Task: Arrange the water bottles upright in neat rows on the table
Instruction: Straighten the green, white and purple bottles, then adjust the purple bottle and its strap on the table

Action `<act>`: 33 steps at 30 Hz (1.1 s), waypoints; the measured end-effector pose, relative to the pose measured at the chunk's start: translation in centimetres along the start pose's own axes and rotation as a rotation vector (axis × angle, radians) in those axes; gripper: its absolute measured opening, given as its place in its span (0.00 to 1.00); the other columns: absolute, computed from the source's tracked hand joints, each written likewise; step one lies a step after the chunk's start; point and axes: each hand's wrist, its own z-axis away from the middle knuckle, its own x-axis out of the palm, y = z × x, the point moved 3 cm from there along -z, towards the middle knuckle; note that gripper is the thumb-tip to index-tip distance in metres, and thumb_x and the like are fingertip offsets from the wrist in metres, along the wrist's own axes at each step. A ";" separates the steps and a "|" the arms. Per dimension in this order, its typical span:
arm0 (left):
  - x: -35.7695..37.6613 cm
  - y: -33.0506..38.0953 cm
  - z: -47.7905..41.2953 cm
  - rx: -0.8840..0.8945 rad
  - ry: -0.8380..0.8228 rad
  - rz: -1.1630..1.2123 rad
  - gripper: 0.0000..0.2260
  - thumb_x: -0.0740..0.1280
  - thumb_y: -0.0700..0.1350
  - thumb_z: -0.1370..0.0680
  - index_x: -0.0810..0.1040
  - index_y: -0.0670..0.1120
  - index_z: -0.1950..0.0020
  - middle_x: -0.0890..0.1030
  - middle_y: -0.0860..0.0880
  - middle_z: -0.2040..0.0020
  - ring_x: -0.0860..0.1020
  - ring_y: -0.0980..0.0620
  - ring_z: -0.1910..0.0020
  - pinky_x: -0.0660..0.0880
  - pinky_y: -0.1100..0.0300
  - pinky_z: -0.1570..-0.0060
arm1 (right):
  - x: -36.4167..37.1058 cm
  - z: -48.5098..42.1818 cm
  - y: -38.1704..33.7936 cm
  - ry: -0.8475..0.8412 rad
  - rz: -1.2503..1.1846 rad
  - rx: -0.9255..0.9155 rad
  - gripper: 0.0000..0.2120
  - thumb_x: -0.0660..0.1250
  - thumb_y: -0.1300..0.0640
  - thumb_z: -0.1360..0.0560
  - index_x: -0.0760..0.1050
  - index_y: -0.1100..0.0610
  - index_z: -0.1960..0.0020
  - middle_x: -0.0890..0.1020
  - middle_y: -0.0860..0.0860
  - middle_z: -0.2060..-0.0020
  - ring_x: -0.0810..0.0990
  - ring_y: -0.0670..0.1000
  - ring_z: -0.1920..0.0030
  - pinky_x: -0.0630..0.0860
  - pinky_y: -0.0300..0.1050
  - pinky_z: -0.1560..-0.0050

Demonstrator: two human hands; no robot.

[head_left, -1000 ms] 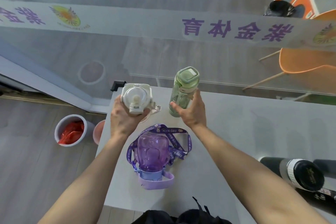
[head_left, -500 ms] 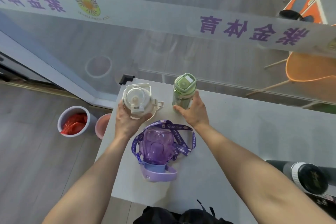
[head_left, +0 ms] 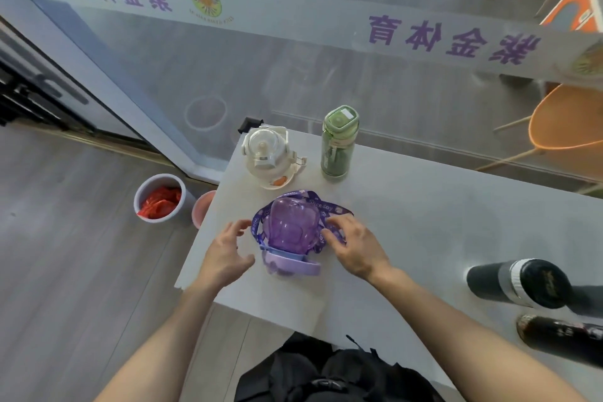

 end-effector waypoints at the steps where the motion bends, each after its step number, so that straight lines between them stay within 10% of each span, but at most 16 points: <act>1: 0.4 0.5 0.8 0.066 -0.026 -0.054 0.33 0.81 0.49 0.28 0.72 0.63 0.27 0.74 0.59 0.28 0.77 0.56 0.36 0.81 0.54 0.37 | 0.4 0.7 0.0 -0.032 -0.007 0.009 0.21 0.63 0.37 0.16 0.78 0.50 0.31 0.81 0.47 0.37 0.82 0.49 0.41 0.79 0.48 0.38; 9: 3.2 4.1 3.2 0.330 0.127 -0.170 0.04 0.69 0.42 0.15 0.82 0.42 0.43 0.85 0.44 0.43 0.84 0.38 0.49 0.79 0.47 0.51 | 1.0 4.9 1.4 -0.058 -0.006 0.081 0.14 0.63 0.46 0.14 0.81 0.54 0.37 0.83 0.51 0.40 0.83 0.52 0.43 0.78 0.51 0.37; 13: 3.5 5.6 3.8 0.270 0.164 -0.199 0.09 0.67 0.50 0.13 0.77 0.45 0.46 0.85 0.42 0.56 0.81 0.37 0.58 0.70 0.48 0.61 | -0.4 7.3 3.3 0.027 -0.011 0.128 0.11 0.65 0.50 0.15 0.82 0.53 0.39 0.85 0.51 0.43 0.85 0.52 0.46 0.79 0.48 0.40; 29: 1.4 7.3 -1.5 -0.143 0.029 -0.028 0.12 0.62 0.51 0.12 0.76 0.43 0.47 0.85 0.42 0.48 0.82 0.40 0.48 0.77 0.49 0.48 | -2.8 12.0 5.6 0.054 0.029 0.330 0.10 0.67 0.48 0.18 0.83 0.51 0.43 0.86 0.50 0.47 0.84 0.52 0.48 0.80 0.51 0.40; 33: 1.8 6.7 -0.9 -0.322 -0.061 0.371 0.19 0.63 0.56 0.12 0.83 0.41 0.45 0.89 0.41 0.57 0.90 0.39 0.58 0.87 0.41 0.54 | -2.3 12.6 5.4 0.004 0.045 0.420 0.11 0.67 0.47 0.19 0.83 0.50 0.42 0.86 0.49 0.46 0.85 0.52 0.46 0.80 0.50 0.40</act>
